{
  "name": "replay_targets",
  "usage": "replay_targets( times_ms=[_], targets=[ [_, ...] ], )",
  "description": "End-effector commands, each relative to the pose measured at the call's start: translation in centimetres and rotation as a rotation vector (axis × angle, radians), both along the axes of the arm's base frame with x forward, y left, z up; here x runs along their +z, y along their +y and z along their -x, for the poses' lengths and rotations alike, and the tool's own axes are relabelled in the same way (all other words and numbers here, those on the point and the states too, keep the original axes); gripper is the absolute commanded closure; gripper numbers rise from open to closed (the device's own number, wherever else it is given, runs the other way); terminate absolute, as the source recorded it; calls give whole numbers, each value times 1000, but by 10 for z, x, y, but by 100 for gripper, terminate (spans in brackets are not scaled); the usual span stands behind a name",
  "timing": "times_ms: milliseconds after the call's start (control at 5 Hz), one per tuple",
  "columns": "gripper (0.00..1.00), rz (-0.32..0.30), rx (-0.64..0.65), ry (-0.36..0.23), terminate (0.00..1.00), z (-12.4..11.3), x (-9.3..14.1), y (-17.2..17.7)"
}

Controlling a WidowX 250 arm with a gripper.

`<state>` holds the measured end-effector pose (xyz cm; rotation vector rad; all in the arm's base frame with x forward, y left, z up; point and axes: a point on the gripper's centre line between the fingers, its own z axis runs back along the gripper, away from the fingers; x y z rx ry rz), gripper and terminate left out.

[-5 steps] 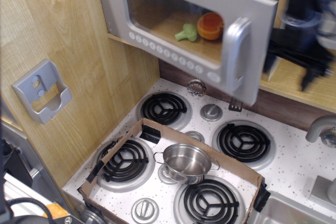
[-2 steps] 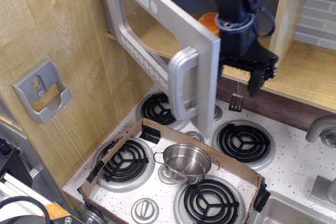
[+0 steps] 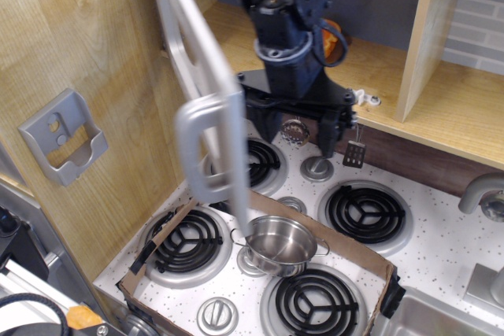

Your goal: Open microwave

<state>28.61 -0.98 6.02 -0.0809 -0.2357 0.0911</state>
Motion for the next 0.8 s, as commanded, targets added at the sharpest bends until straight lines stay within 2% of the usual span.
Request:
replay_targets(
  times_ms=[0, 200, 400, 600],
  targets=[
    [0, 2, 40, -62, 0, 14, 8, 12],
    [0, 41, 100, -15, 0, 16, 7, 15],
    [0, 41, 100, -15, 0, 16, 7, 15],
    [0, 41, 100, -15, 100, 16, 7, 15]
  ],
)
